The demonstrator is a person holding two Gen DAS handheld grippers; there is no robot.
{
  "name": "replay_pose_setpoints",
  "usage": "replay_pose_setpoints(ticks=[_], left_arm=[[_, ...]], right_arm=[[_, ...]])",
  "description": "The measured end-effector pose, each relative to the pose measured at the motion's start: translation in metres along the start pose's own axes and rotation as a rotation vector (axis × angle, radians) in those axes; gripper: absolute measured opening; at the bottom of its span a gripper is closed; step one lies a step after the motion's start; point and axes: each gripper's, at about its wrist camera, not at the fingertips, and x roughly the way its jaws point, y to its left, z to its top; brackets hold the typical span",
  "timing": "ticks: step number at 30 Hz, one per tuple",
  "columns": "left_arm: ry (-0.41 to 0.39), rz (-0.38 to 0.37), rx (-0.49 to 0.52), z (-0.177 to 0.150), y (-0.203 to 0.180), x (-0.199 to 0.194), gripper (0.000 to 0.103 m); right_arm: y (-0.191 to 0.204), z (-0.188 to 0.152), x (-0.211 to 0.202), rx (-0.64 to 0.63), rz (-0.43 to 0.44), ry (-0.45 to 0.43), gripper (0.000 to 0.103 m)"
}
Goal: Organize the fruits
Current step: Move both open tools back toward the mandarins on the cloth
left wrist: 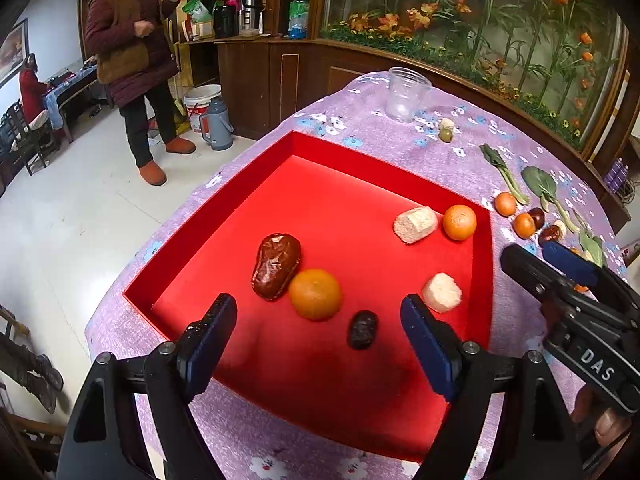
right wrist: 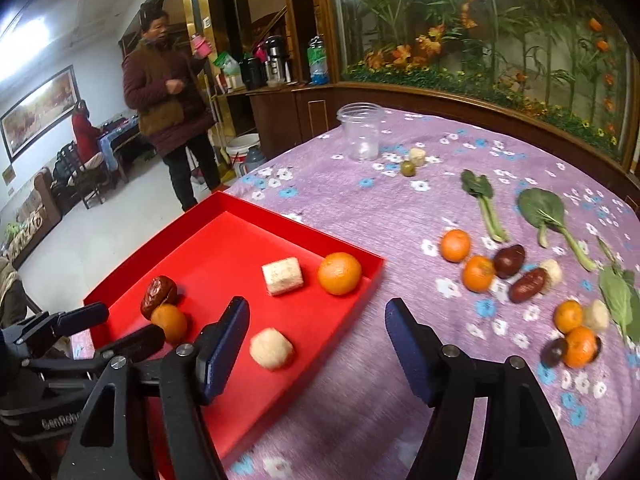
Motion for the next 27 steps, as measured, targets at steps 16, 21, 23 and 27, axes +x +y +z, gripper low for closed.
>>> replay_pose_setpoints(ticks=[16,21,23,27], left_arm=[[-0.025,-0.16,0.209,-0.024,-0.096,-0.008,0.083],[-0.017,-0.19,0.269,-0.031,-0.132,-0.003,0.083],[-0.018,-0.199,0.296,-0.032,-0.145,-0.003,0.083],[-0.015,-0.216,0.33,-0.033,-0.163,0.001,0.083]], right_arm=[[-0.16,-0.084,-0.083,0.31,-0.184,0.001,0.076],[-0.191,-0.079,-0.08,0.337,-0.19,0.007,0.056],[-0.197,-0.073,-0.074,0.319,-0.194,0.013,0.047],[-0.2,-0.055,-0.058,0.238,-0.209,0.018,0.041]])
